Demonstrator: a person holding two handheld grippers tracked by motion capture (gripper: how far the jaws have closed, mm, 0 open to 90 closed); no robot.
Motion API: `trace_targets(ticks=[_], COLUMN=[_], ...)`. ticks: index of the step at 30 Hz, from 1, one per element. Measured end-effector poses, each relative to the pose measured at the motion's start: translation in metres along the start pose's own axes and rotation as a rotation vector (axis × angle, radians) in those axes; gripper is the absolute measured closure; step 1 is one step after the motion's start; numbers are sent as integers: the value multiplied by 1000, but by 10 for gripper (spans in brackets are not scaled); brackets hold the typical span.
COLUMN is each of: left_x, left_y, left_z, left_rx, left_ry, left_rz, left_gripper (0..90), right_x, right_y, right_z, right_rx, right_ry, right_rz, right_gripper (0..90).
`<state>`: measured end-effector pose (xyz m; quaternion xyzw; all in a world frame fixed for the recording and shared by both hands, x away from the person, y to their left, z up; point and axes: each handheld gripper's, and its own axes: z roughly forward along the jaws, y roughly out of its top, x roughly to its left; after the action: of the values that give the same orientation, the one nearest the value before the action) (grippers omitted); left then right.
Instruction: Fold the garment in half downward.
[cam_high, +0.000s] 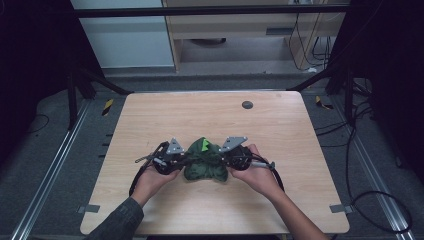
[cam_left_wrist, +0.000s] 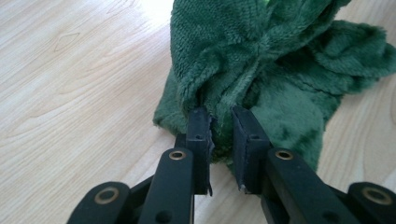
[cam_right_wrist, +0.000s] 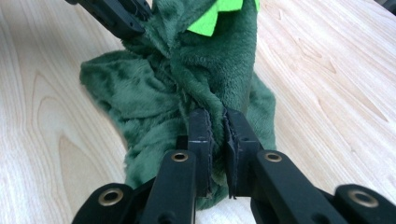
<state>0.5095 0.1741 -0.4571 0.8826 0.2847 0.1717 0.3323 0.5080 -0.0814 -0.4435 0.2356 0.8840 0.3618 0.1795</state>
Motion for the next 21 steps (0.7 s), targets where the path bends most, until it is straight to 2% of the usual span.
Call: trace_targets(ticks=[7, 21], left_x=[-7, -12], left_y=[-5, -16], left_z=[-3, -6], left_rx=[-6, -17], left_ry=[-3, -6], left_rz=[16, 0], left_gripper=[777, 704], right_x=[10, 17], right_y=[-9, -13], right_z=[-1, -3], right_rx=[2, -1], right_ry=[19, 34], right_rz=[-8, -24], right_gripper=[802, 797])
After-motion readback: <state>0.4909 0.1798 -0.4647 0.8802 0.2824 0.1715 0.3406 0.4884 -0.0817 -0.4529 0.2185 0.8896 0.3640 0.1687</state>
